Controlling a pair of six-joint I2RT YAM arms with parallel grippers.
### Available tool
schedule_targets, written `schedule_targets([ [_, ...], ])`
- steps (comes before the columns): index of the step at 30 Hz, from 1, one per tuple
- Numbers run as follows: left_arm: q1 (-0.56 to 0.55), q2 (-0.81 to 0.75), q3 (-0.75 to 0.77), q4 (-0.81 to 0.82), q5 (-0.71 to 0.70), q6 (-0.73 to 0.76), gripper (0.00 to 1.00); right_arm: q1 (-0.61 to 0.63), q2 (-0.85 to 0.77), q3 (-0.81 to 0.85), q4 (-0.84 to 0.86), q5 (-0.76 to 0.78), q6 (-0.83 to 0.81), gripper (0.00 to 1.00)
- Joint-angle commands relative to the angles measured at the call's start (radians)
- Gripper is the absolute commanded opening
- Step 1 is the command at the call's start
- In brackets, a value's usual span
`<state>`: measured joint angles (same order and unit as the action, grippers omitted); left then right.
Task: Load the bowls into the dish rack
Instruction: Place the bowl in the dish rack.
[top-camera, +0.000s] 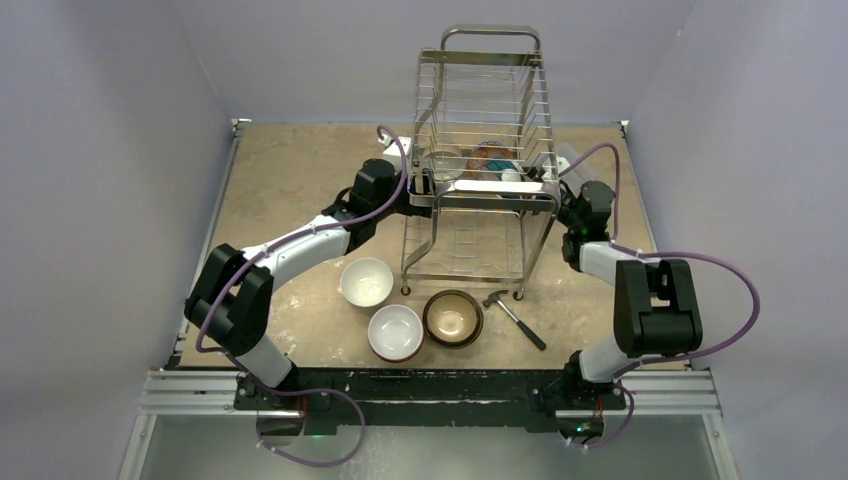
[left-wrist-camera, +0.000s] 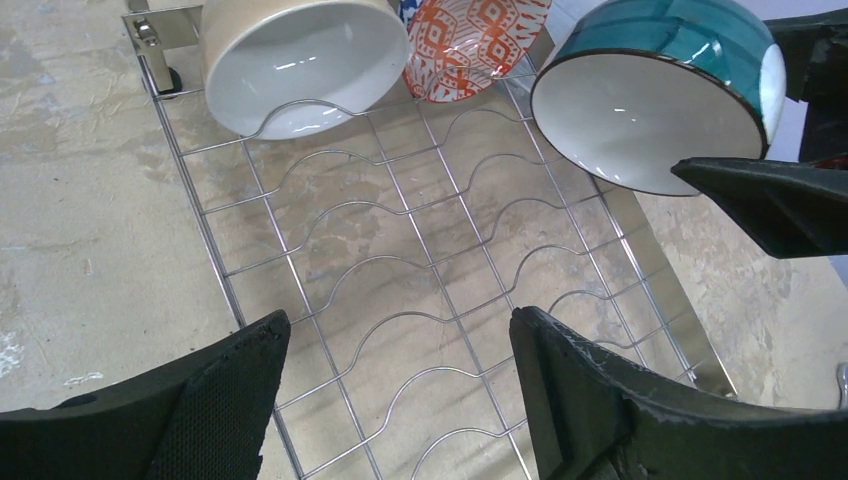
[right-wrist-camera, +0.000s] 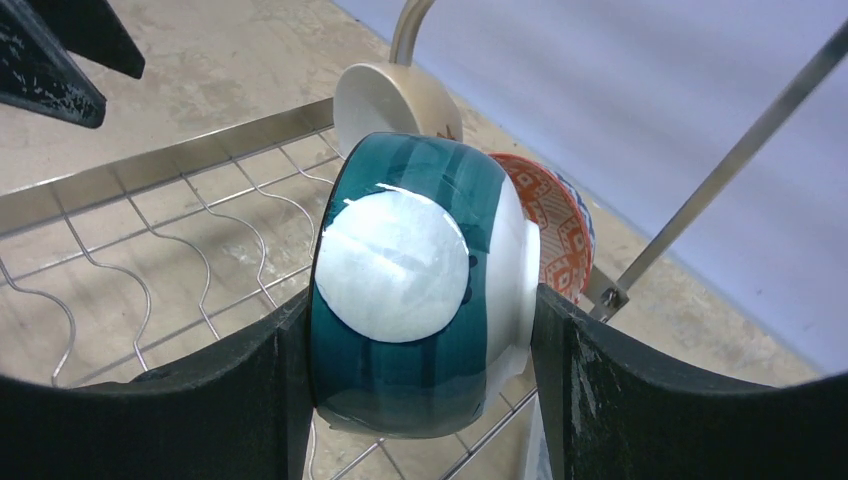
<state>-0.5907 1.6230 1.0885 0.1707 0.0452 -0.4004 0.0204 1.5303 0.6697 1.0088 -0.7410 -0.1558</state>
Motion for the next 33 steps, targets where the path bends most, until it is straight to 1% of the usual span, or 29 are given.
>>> schedule_targets([
  [1,0.008,0.003,0.035,0.046,0.040,0.006,0.79,0.001,0.020,0.044,0.182,-0.092,-0.107,0.00],
  [5,0.008,0.000,0.034,0.046,0.042,0.009,0.79,0.003,0.047,0.067,0.167,-0.118,-0.172,0.00],
  [11,0.013,-0.003,0.035,0.049,0.046,0.005,0.79,0.003,0.064,0.104,0.071,-0.109,-0.316,0.00],
  [13,0.014,0.000,0.035,0.051,0.057,0.000,0.79,0.002,0.076,0.114,0.073,-0.107,-0.339,0.00],
  [16,0.014,0.001,0.037,0.049,0.069,-0.002,0.78,0.002,0.106,0.155,0.029,-0.116,-0.370,0.00],
  [21,0.014,-0.003,0.038,0.050,0.071,-0.002,0.78,0.003,0.148,0.218,-0.037,-0.170,-0.435,0.00],
  [24,0.016,0.001,0.037,0.052,0.075,-0.003,0.78,0.003,0.165,0.255,-0.109,-0.210,-0.475,0.00],
  [29,0.019,0.006,0.039,0.051,0.083,-0.006,0.78,0.010,0.184,0.286,-0.176,-0.239,-0.517,0.00],
  [33,0.022,0.009,0.039,0.053,0.087,-0.009,0.77,0.030,0.192,0.324,-0.321,-0.223,-0.625,0.00],
])
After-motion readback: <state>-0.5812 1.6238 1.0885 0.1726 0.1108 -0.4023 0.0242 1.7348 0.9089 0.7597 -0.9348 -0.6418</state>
